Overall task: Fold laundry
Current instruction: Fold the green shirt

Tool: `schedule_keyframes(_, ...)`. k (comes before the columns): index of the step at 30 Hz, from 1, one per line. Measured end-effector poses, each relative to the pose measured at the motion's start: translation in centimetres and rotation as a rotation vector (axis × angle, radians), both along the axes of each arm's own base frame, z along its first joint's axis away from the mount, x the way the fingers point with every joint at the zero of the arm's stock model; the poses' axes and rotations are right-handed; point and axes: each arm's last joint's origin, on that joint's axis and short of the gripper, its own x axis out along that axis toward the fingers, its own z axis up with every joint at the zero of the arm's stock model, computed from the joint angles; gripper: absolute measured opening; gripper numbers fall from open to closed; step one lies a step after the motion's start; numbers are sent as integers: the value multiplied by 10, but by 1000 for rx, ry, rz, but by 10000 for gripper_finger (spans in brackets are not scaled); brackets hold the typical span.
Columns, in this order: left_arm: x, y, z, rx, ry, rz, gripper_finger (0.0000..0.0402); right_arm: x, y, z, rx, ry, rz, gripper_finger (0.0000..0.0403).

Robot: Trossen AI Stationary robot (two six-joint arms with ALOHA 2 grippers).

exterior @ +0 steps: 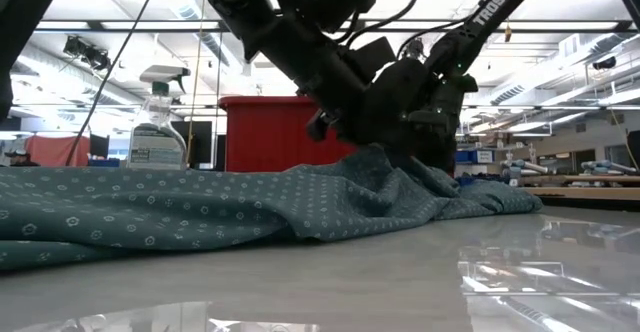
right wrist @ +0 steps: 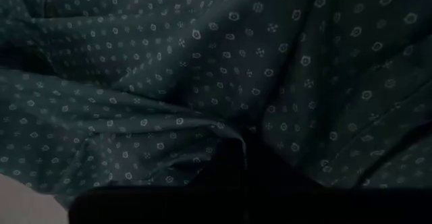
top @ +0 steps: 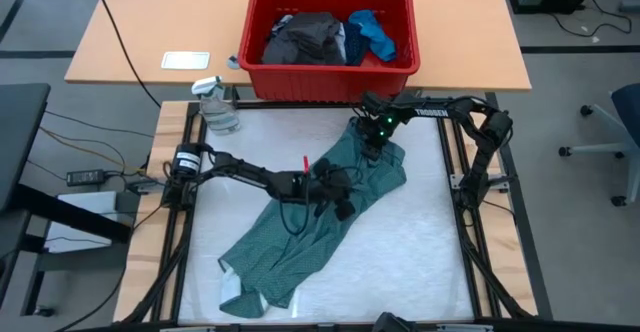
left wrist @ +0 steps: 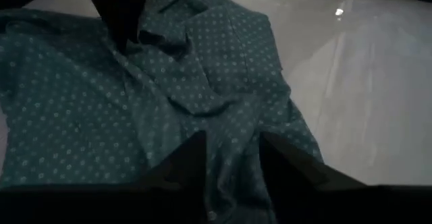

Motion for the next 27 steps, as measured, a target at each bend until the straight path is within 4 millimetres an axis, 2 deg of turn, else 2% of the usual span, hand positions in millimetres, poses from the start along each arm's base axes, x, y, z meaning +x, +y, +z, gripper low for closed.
schedule_keyframes(6,6,3,6,10,-47,-160,207,1,0,0,4,-2,-18,3)
schedule_keyframes(11,7,4,6,160,-14,-257,214,1,0,0,4,-2,-20,3)
schedule_keyframes(16,11,20,-14,194,48,-268,213,1,0,0,6,-2,-23,3)
schedule_keyframes(19,11,25,-17,191,51,-257,195,1,0,0,8,-1,-25,3)
schedule_keyframes(22,12,26,-16,193,48,-262,158,0,0,0,11,2,-27,3)
schedule_keyframes(27,13,28,-14,162,8,-274,54,0,0,0,14,6,-27,3)
